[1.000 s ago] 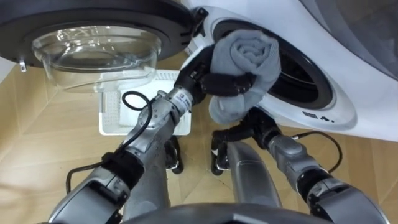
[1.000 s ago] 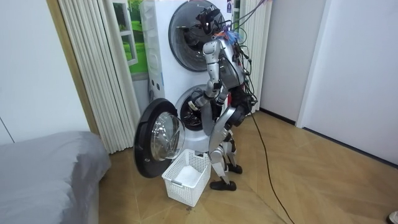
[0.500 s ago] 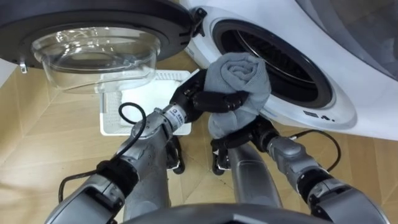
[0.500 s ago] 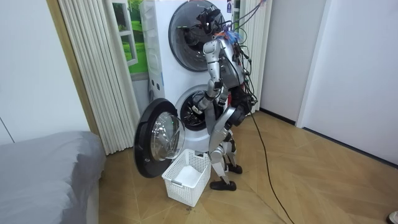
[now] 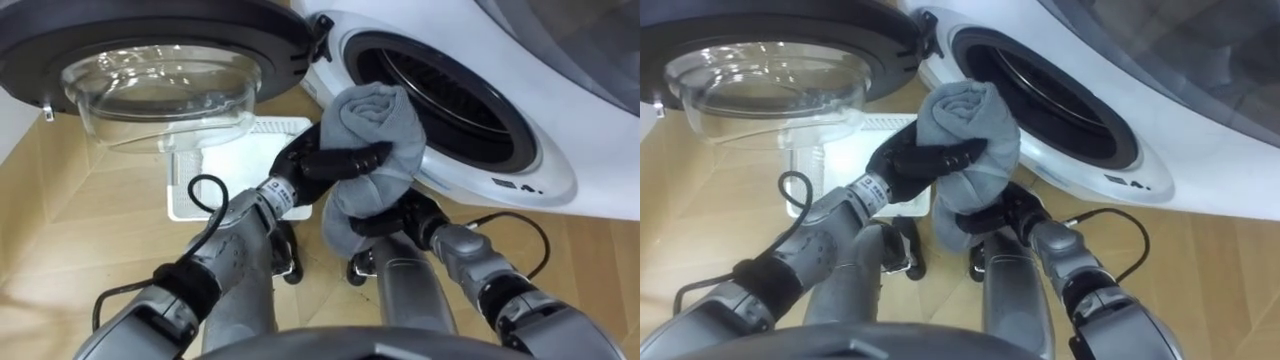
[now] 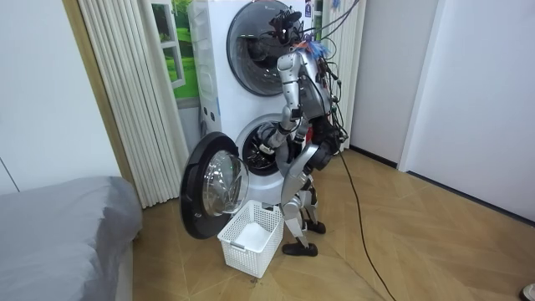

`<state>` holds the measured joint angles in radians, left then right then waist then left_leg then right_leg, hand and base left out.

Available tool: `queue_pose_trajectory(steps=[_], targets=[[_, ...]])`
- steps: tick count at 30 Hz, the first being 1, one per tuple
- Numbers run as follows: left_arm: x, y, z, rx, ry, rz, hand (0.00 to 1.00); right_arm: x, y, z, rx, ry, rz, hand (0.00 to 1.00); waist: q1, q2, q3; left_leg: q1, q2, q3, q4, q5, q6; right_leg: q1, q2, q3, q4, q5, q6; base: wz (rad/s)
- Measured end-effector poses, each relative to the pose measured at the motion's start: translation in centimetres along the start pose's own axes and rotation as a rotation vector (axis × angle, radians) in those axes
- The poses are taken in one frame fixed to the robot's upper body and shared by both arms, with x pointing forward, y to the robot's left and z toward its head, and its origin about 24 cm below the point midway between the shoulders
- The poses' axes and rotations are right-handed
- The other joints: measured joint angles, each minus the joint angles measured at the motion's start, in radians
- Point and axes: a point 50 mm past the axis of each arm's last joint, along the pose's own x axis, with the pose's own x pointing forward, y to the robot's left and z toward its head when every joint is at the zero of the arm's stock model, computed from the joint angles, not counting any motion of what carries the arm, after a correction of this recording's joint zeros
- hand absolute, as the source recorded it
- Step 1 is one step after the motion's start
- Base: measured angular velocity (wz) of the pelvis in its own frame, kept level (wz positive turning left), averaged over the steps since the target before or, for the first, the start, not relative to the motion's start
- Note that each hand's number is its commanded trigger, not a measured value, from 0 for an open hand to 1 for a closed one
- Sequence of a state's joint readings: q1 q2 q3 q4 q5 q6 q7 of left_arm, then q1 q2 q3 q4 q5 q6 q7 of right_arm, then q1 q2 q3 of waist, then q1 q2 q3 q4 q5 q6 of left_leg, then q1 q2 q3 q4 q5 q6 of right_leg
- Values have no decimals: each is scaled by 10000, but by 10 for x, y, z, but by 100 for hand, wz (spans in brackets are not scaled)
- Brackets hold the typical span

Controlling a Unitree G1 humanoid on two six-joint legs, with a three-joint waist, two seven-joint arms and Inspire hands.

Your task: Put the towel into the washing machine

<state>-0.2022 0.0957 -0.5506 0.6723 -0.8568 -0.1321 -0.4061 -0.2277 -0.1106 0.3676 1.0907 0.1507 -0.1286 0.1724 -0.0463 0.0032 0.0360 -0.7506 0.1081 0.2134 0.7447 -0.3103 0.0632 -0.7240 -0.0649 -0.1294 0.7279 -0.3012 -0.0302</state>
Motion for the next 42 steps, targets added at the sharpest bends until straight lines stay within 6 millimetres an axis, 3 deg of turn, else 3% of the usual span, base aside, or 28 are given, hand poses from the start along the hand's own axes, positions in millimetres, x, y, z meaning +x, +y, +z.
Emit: queue_pose_trajectory(steps=[1,2,3,11,16,20,23,27,30,42], targets=[[0,0,0,-39,-15,11,100,0,0,0,-8,1,-8,100,-3,-2,-1,-13,1,3,-6,0,0,-13,3,5,-5,0,0,0],[0,1,0,-60,-23,33,69,0,0,-1,2,12,-29,100,0,-2,-1,-26,2,12,-21,1,-2,-28,12,17,-17,2,-2,0],[-1,1,0,-54,-14,54,0,-1,0,-1,4,20,-61,100,2,-2,-1,-28,-2,12,-49,5,-9,-30,14,18,-35,2,-3,0],[-6,6,-1,-795,-260,333,0,-2,0,-5,513,57,-384,100,53,-8,-5,67,-5,-4,-226,51,-63,80,7,-102,-226,36,-50,0],[-8,11,1,-1044,-508,579,0,-4,-10,-10,1398,224,-1008,100,424,-2,-1,98,-7,-26,-227,63,-82,134,4,-131,-221,40,-59,0],[-13,22,9,-1023,-810,1265,0,-6,-20,-15,3157,261,-1544,100,776,6,4,98,-39,-52,-254,103,-79,128,-35,-126,-203,40,-63,2],[-20,33,15,-838,-1150,2077,0,-9,-31,-18,4314,354,-1987,100,959,49,30,103,-141,-137,-321,155,-94,136,-77,-202,-203,39,-63,7],[-29,45,16,-490,-1095,3088,0,-12,-44,-25,5761,782,-2184,100,1193,205,129,5,-293,-282,-485,300,-66,103,-234,-408,-271,40,-63,17],[-30,45,10,28,-593,3365,0,-14,-50,-28,6527,956,-2197,100,1373,192,137,-58,-435,-315,-683,418,-28,20,-383,-499,-294,38,-58,16],[-30,48,3,-314,39,3894,0,-12,-49,-25,8988,963,-1814,100,1264,96,196,-215,-700,-543,-689,479,14,-55,-610,-684,-246,-26,41,7]])
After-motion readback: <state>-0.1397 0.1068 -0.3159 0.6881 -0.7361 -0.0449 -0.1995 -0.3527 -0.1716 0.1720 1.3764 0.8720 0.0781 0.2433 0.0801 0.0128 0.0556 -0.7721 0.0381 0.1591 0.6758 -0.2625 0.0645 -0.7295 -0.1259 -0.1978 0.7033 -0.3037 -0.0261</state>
